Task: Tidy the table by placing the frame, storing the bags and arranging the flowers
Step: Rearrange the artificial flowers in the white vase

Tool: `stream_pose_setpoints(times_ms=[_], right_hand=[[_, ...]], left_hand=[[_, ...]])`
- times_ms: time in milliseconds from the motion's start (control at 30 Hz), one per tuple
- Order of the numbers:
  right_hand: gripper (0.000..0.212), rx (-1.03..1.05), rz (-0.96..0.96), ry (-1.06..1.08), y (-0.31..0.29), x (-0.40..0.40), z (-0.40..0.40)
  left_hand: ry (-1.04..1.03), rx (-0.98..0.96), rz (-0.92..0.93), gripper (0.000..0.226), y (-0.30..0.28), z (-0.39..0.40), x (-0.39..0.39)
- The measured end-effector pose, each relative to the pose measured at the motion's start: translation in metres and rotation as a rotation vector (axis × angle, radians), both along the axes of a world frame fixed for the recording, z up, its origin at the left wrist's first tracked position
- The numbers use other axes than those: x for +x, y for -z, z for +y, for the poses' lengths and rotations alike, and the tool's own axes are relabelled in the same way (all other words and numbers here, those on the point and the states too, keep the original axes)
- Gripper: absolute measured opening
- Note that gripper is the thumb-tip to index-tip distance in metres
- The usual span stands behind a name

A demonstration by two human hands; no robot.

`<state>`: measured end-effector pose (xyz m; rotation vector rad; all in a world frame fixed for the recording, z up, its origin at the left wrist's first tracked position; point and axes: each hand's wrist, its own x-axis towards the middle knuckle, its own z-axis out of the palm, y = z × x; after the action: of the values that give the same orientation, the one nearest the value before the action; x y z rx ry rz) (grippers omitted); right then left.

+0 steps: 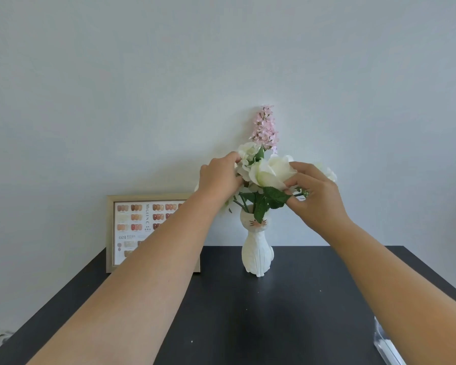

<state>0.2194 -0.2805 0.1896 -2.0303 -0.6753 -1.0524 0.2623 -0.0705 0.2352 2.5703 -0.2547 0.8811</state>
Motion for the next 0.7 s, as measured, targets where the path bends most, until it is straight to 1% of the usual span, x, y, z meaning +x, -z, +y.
stream_pose_setpoints(times_ms=[100,200,300,433,467,533,567,633,700], right_hand=[[0.016,-0.092,0.087,0.016,0.0,0.007,0.008],[0.016,-0.175,0.13,0.025,0.001,0.012,0.012],[0.014,-0.299,0.169,0.015,0.004,0.015,0.016],[0.017,-0.312,0.164,0.025,0.007,0.012,0.015],[0.02,-0.308,0.154,0.036,0.007,0.011,0.013],[0.032,-0.298,0.132,0.043,0.008,0.009,0.008],[0.039,-0.287,0.124,0.041,0.007,0.006,0.006],[0.049,-0.239,0.092,0.061,0.005,-0.001,0.0],[0.048,-0.182,0.001,0.178,0.003,-0.005,-0.008]], left_hand=[[0.047,-0.01,0.088,0.032,0.002,0.0,-0.005],[0.107,-0.031,0.175,0.016,0.002,0.005,-0.007],[0.119,0.03,0.234,0.02,-0.002,0.01,-0.009],[0.16,0.026,0.246,0.024,-0.008,0.019,-0.007],[0.167,0.014,0.233,0.031,-0.01,0.022,-0.006],[0.161,-0.031,0.162,0.058,-0.014,0.026,-0.004],[0.166,-0.061,0.116,0.065,-0.016,0.027,-0.004],[0.224,-0.091,0.086,0.072,-0.02,0.025,-0.003],[0.304,-0.04,0.128,0.071,-0.022,0.02,0.001]])
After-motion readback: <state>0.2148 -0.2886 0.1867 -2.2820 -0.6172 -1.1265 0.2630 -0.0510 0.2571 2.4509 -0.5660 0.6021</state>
